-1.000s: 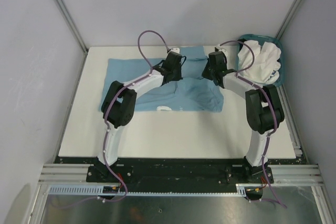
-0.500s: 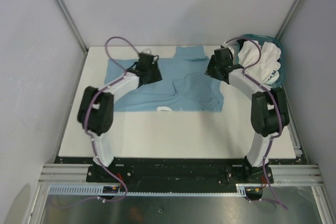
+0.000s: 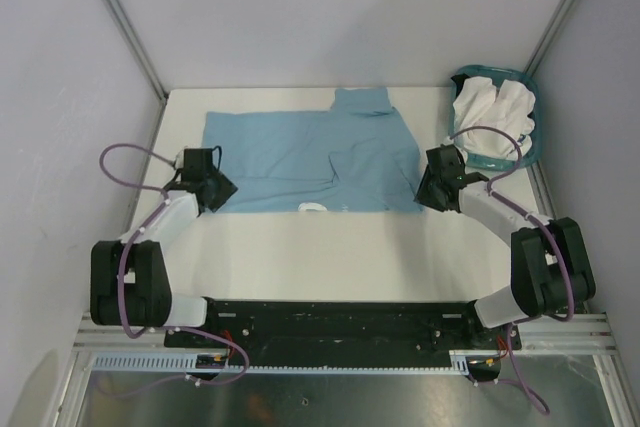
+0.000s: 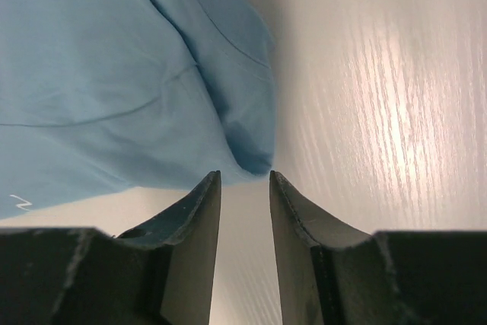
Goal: Fold and stack the t-shirts
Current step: Fold the flattened tshirt in 1/3 of the way
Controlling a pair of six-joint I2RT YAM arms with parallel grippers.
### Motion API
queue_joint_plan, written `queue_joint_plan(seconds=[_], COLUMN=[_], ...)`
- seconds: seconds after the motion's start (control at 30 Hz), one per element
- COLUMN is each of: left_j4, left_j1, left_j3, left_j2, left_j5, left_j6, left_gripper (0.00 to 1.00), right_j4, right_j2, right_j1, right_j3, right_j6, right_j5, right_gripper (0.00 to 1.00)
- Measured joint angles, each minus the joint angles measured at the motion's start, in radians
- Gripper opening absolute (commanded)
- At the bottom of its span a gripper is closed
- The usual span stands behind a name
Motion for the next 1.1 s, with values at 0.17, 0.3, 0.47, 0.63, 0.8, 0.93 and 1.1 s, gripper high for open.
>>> queue_joint_plan(seconds=[0.17,0.3,0.47,0.63,0.8,0.93,1.1], left_j4=[-0.021,-0.033,-0.034,-0.033,-0.034,-0.033,-0.033], left_j1=[0.096,0.15,0.184,0.21,0.235,0.24,0.243], left_j3=[-0.076,-0.107,-0.119,-0.125,-0.137,-0.137,-0.137], left_j2=[-0.029,-0.029,-0.037,-0.05,-0.055,-0.055,-0.055], left_j5=[0.01,0.024,0.039,0.045,0.053,0.056,0.054], left_j6=[-0.014,-0.015,-0.015,-0.014,-0.013,-0.013,-0.011], left_gripper=[0.45,0.45,0.45,0.45,0.45,0.46,0.47], right_j4=[0.016,0.051,0.08,0.096,0.097,0.094,0.083], right_j2=[0.002,0.021,0.053,0.071,0.071,0.071,0.071], right_j1=[-0.002,0.003,0.015,0.02,0.008,-0.006,-0.01], right_j3=[-0.045,-0.05,-0.05,-0.054,-0.054,-0.054,-0.05], right_j6=[0.013,0.016,0.019,0.019,0.011,0.002,-0.016], right_j5=[-0.011,-0.019,-0.021,-0.02,-0.003,0.009,0.035], right_gripper=[0.36,0.37,0.34,0.22,0.09,0.05,0.07])
